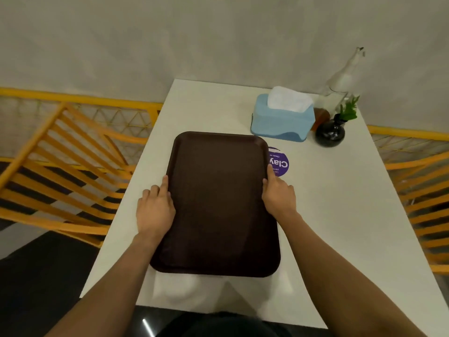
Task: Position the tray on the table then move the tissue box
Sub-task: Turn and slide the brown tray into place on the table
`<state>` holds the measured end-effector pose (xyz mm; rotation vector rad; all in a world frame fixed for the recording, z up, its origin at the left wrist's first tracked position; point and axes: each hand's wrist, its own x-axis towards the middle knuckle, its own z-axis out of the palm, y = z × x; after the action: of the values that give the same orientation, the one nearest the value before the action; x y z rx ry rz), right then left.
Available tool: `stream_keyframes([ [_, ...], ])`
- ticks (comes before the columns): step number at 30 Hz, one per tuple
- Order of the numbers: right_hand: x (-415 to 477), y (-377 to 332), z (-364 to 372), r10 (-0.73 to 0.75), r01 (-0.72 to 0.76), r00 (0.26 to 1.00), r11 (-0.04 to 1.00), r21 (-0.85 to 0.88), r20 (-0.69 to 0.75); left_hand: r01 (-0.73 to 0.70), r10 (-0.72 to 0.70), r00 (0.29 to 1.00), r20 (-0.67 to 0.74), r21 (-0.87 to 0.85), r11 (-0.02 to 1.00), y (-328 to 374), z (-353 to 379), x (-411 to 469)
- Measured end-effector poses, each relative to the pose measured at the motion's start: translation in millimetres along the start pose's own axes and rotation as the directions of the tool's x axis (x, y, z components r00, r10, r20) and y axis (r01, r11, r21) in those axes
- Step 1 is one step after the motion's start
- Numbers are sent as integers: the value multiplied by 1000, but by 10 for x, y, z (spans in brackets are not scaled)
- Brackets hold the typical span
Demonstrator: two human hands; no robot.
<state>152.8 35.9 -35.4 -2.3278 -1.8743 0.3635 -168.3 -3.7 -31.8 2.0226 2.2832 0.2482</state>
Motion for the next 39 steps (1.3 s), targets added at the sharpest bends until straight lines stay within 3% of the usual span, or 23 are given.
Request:
stream_keyframes([
  [6, 71, -145, -73, -26, 26, 999, 1000, 9, -29, 57, -59, 998, -21, -94, 994, -146, -45, 227],
  [10, -305, -161, -3, -41, 47, 997, 995, 89, -72, -111, 110, 994, -19, -125, 986, -221, -48, 219],
  [13, -643, -151, 123, -48, 50, 998, 996, 70, -31, -188, 197, 978, 65, -126, 974, -310, 12, 149],
  [20, -984, -434, 282, 5, -2, 1000, 998, 71, -30, -206, 217, 971, 96, -113, 972, -655, 51, 112],
  [29, -666, -919, 353, -13, 13, 1000, 999, 33, 1, -181, 196, 970, 141, -117, 977, -1012, 2, 578],
  [39, -707, -701, 287, 37, -37, 999, 999, 8, 19, -207, 236, 961, 145, -191, 959, -842, 41, 611],
])
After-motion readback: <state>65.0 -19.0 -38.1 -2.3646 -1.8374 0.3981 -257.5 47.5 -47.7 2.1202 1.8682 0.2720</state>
